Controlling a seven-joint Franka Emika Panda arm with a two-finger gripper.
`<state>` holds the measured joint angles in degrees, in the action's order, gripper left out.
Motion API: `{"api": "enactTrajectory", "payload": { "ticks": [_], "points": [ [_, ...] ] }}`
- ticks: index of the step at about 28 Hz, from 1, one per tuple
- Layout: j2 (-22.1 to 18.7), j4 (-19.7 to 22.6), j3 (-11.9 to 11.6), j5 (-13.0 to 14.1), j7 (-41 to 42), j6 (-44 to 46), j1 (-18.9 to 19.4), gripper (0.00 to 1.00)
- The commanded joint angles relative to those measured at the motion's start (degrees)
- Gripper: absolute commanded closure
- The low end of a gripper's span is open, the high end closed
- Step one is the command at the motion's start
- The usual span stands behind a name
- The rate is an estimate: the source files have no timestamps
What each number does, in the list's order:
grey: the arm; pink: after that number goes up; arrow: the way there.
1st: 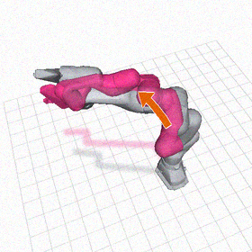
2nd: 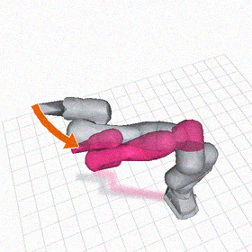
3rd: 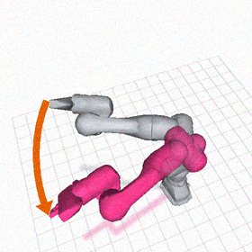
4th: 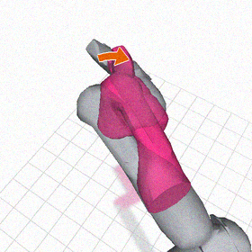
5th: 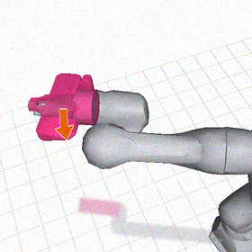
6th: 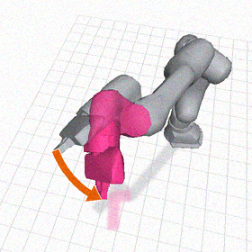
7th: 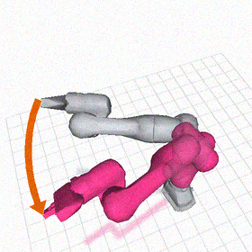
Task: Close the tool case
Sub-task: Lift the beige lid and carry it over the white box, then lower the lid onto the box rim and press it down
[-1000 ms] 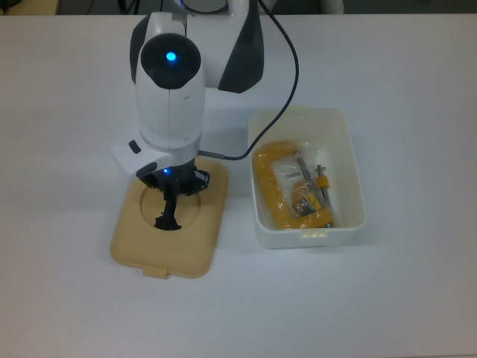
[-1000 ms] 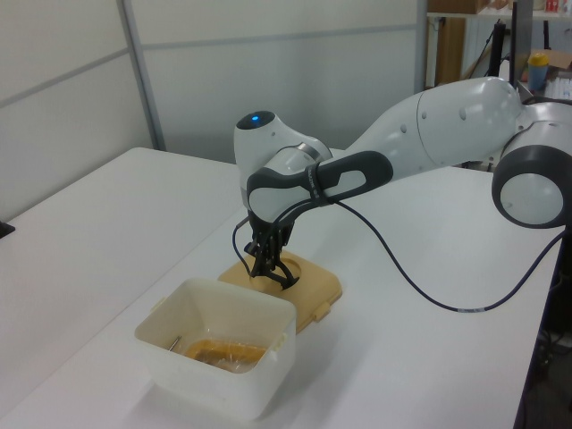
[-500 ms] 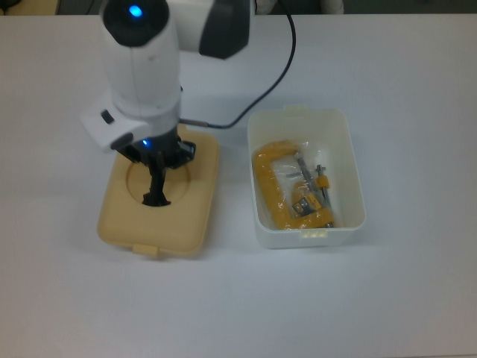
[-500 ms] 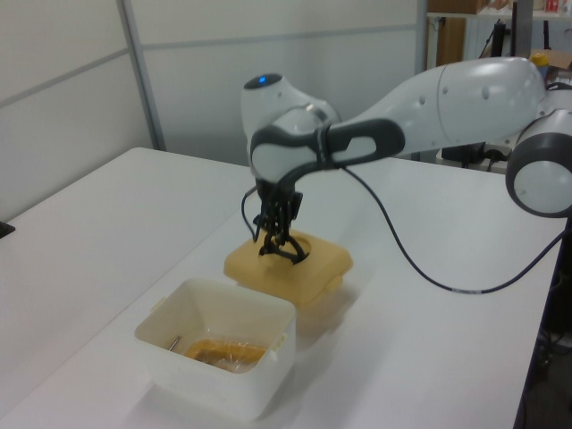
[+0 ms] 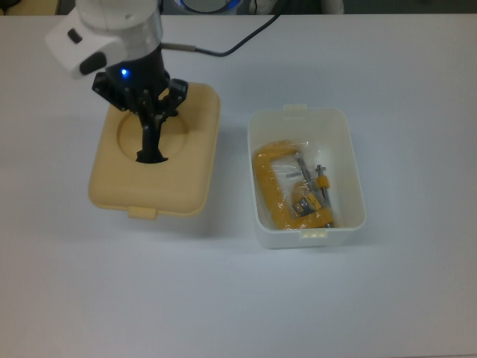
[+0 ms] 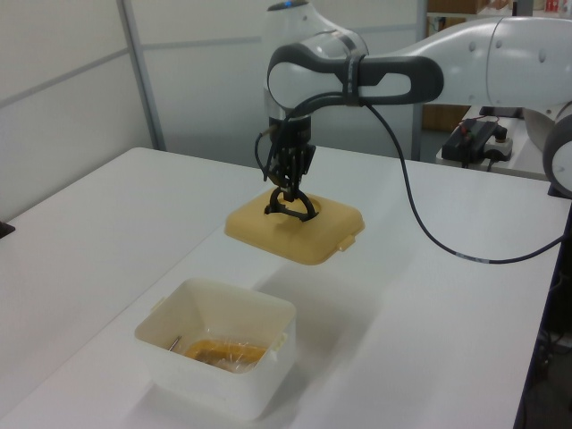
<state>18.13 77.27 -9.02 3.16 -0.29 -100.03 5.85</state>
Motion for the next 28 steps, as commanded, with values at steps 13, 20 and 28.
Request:
{"api": "enactTrajectory", "payload": {
  "ticks": [13, 20, 28],
  "points": [
    [-1.43, -0.89, -4.60, 0.88, -7.00, 1.16, 13.57, 1.00],
    [-1.25, -0.89, -4.60, 0.80, -9.38, 1.07, 17.08, 1.00],
    [-0.29, -0.72, -3.90, 0.44, -11.23, 0.89, 19.11, 1.00]
  ]
}}
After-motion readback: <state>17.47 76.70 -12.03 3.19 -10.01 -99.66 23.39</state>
